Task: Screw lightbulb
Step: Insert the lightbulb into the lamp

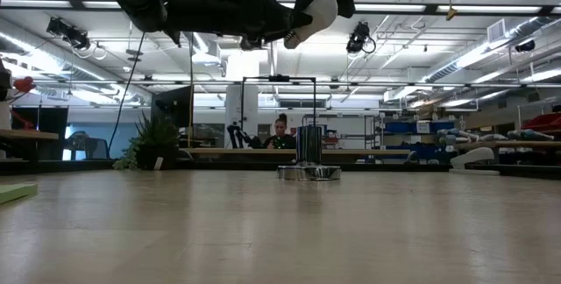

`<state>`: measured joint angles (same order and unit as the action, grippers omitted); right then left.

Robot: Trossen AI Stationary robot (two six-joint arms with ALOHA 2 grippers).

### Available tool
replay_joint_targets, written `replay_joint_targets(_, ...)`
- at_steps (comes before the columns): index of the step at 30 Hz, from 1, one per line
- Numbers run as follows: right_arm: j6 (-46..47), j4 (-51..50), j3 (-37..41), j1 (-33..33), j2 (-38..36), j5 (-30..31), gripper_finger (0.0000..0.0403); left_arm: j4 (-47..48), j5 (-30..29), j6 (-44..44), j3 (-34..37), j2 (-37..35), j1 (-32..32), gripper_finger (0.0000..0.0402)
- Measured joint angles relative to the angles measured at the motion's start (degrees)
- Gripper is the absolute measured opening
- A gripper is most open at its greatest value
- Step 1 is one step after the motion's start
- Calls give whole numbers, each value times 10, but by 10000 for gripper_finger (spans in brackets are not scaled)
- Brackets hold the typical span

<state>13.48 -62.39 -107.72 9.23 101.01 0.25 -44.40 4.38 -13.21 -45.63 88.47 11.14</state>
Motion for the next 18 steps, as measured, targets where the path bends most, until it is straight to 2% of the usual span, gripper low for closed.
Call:
replay_joint_targets(11, -1, -4, 0, 1, 0, 2, 277, 18, -10, 4, -1, 0, 0, 218)
replay_joint_targets(18, -1, -4, 0, 8, 0, 2, 278, 50, -47, 21, -1, 0, 0, 219)
